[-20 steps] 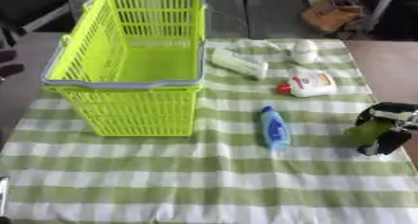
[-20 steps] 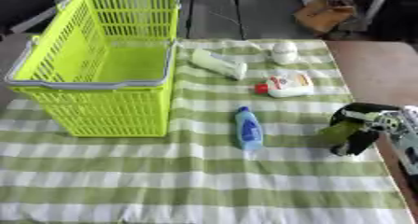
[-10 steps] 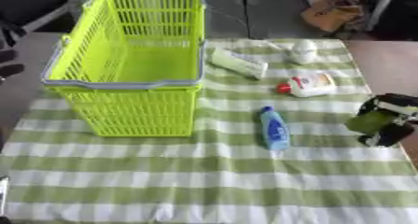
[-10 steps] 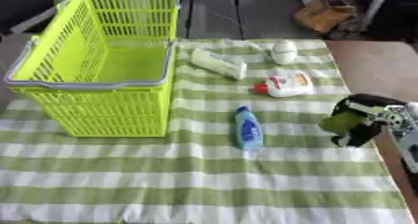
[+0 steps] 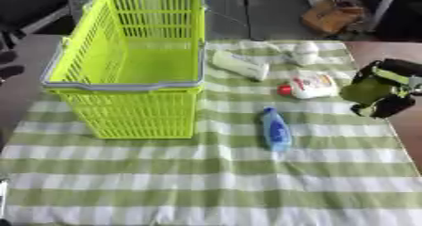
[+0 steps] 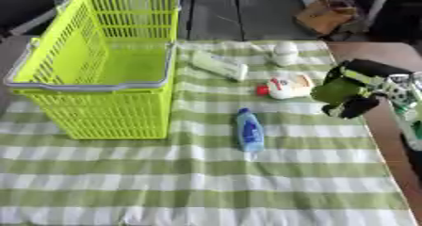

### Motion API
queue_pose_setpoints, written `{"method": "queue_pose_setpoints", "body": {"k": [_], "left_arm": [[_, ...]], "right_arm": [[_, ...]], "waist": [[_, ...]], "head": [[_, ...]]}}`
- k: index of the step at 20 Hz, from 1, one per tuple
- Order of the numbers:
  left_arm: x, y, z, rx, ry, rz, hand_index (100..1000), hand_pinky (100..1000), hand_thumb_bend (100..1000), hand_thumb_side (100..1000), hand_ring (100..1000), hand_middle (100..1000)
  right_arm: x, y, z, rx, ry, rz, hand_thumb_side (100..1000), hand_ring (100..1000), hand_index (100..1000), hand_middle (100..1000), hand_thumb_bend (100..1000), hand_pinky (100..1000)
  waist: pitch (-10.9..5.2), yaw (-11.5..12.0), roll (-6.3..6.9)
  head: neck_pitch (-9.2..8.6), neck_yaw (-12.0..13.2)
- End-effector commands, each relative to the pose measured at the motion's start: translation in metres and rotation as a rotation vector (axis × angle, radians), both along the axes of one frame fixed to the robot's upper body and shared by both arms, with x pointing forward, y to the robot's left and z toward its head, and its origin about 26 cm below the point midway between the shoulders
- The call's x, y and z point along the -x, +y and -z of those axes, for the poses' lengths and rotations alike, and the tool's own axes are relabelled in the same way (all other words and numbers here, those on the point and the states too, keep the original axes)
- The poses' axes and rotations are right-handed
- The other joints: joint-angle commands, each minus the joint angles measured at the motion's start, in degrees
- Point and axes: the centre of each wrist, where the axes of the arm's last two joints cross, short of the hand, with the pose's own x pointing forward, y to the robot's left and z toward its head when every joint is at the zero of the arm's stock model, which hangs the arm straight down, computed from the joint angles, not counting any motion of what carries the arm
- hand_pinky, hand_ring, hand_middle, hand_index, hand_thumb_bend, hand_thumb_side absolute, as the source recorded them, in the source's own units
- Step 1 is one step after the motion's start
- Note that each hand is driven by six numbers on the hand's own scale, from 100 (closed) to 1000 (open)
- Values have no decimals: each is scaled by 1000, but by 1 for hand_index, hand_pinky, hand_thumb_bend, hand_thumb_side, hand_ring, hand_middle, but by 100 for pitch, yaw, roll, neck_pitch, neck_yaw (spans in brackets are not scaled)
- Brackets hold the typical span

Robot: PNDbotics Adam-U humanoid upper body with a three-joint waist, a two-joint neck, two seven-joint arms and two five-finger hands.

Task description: Pick up objects on the table and place them in the box.

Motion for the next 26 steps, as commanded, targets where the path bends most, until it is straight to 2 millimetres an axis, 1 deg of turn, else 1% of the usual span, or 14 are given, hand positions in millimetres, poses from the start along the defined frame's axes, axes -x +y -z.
{"method": "queue_pose_setpoints", "body": {"k": [1,4,6,8,12,13,18,22,25,26], "left_arm": [[2,1,-8,-25,-23,7,747,699,312,948,721,690],[3,1,-7,-26,-20,7,747,699,312,948,721,690],[3,1,-7,-28,-15,10,747,699,312,948,722,690],[3,1,-6,-31,-9,14,747,699,312,949,722,691],[3,0,-5,-37,1,23,747,699,313,950,722,691],[3,0,-5,-40,3,27,747,699,313,950,723,691],[3,-1,-5,-49,10,42,747,699,313,950,723,691],[3,-2,-5,-52,13,49,747,700,314,950,723,691],[3,-3,-5,-54,13,56,747,699,315,950,723,691],[3,-3,-5,-56,15,60,747,700,315,950,722,691]], "right_arm": [[1,11,-29,21,-69,-40,160,276,576,510,212,100],[0,18,-40,27,-99,-59,170,278,563,512,206,100],[-3,32,-56,36,-139,-94,173,279,564,514,200,100],[-6,45,-65,52,-153,-125,174,282,565,517,195,100],[-16,66,-73,84,-141,-172,175,286,569,512,187,100],[-18,72,-75,90,-141,-183,179,288,567,494,186,100],[-28,99,-85,94,-168,-225,186,289,564,487,188,100],[-31,115,-91,93,-208,-248,190,290,563,486,182,100],[-30,130,-100,85,-250,-285,204,290,561,482,179,100],[-28,138,-104,81,-275,-308,207,291,561,482,182,100]], "waist": [[-109,2,7],[-122,2,1],[-148,11,-18],[-172,28,-38],[-214,78,-78],[-224,106,-93],[-262,231,-158],[-275,296,-186],[-300,369,-220],[-310,403,-234]], "head": [[19,-30],[18,-44],[19,-72],[17,-94],[11,-144],[0,-164],[-75,-242],[-116,-275],[-140,-313],[-151,-330]]}}
